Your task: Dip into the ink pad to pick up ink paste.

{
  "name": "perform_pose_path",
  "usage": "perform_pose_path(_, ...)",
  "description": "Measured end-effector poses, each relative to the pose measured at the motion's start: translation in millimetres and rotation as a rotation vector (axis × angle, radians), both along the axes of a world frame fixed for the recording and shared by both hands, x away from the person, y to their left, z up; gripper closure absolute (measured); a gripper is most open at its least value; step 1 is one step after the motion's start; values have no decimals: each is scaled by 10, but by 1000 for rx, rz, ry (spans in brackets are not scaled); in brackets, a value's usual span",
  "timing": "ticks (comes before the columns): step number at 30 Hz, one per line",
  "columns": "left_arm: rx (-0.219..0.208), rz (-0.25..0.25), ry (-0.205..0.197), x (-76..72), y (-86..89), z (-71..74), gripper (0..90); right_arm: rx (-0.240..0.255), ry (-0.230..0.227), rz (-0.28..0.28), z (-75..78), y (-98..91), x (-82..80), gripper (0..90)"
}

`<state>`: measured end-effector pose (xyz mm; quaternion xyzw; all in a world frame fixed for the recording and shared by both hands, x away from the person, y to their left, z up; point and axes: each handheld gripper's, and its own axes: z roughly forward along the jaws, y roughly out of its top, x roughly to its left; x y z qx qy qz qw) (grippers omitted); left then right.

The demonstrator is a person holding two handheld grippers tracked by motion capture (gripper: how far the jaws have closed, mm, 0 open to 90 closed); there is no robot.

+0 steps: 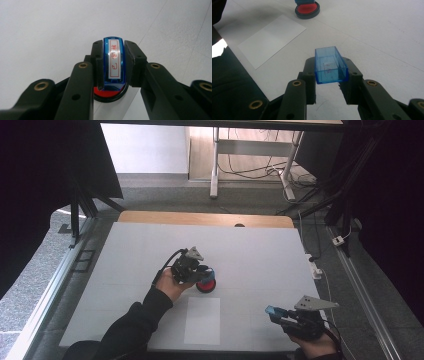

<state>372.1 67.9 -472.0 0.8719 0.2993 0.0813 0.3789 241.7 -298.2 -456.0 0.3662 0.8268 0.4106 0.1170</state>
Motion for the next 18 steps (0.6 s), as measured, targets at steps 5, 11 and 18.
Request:
perform_pose_path(5, 14, 1, 10, 5, -20, -51, 713, 0, 0, 1, 0, 0, 1, 686)
perform_pose_path(11, 8, 3, 27, 26, -15, -111, 712, 2, 2, 0, -1, -1, 2, 686)
perform_pose_path(18, 24, 5, 37, 31, -29, -101, 714, 1, 4, 0, -1, 0, 2, 686)
